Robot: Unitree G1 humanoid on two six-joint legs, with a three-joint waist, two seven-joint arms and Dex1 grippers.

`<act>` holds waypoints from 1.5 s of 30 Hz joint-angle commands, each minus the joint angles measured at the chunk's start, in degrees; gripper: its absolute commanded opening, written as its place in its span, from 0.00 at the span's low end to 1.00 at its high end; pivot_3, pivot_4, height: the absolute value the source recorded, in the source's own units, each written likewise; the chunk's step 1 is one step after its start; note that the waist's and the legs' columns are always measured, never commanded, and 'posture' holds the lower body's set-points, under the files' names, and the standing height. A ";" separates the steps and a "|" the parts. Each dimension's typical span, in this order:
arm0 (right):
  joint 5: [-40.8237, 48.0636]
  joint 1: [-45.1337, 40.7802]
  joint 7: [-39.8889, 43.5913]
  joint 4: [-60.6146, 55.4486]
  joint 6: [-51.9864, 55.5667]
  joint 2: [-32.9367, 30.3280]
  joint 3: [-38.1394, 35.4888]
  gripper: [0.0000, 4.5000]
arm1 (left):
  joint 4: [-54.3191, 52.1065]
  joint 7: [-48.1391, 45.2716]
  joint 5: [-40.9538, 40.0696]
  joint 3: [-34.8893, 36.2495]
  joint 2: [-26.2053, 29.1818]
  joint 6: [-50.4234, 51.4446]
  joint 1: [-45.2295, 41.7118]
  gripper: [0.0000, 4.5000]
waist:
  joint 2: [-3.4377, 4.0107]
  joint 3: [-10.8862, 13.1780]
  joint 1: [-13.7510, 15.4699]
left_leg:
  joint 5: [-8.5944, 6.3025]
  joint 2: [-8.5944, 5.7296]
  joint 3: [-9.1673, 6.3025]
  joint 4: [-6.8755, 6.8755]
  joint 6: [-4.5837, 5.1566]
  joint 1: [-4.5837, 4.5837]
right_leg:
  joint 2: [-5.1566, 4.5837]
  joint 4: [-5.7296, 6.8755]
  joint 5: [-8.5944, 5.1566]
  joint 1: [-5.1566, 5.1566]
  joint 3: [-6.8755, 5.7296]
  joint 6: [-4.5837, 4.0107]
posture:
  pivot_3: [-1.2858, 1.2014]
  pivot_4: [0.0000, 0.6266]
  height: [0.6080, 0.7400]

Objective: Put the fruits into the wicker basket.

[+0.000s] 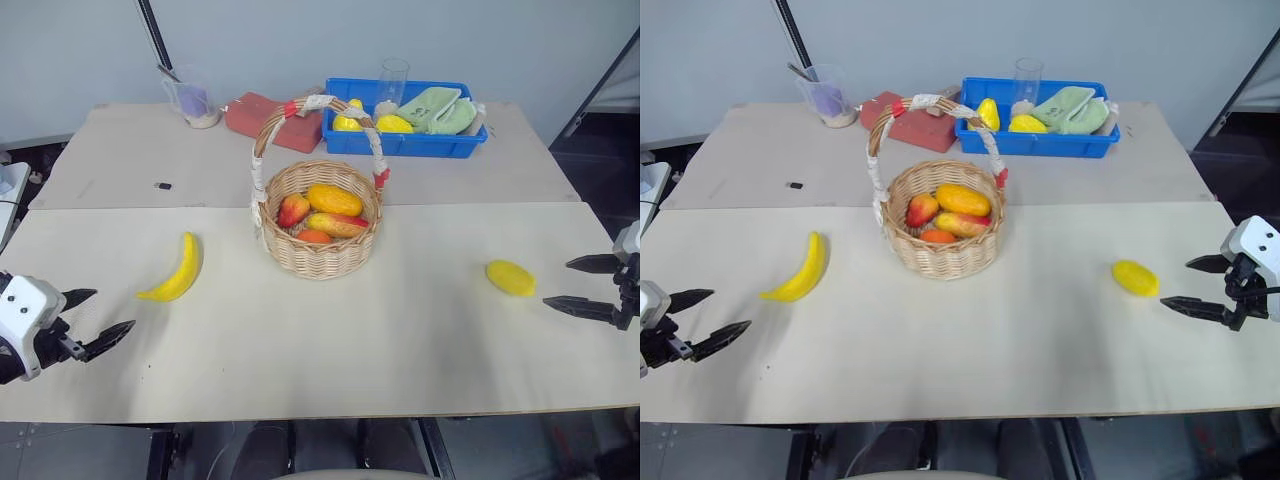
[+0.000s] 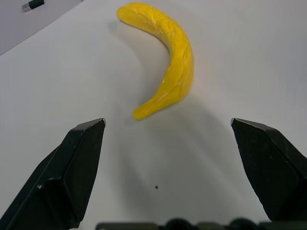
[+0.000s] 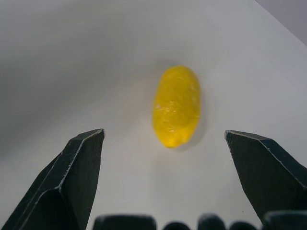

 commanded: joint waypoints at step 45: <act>33.56 -25.80 -13.89 -39.92 27.02 11.43 5.44 1.00 | 12.86 9.11 2.63 -21.79 -10.72 4.56 -28.74 0.12 | -0.07 -0.02 0.87 | 0.01 -0.09 -0.18 0.02 -0.01 -0.26 | -0.09 0.09 0.03 -0.17 -0.12 0.04 | 0.52 0.24 1.00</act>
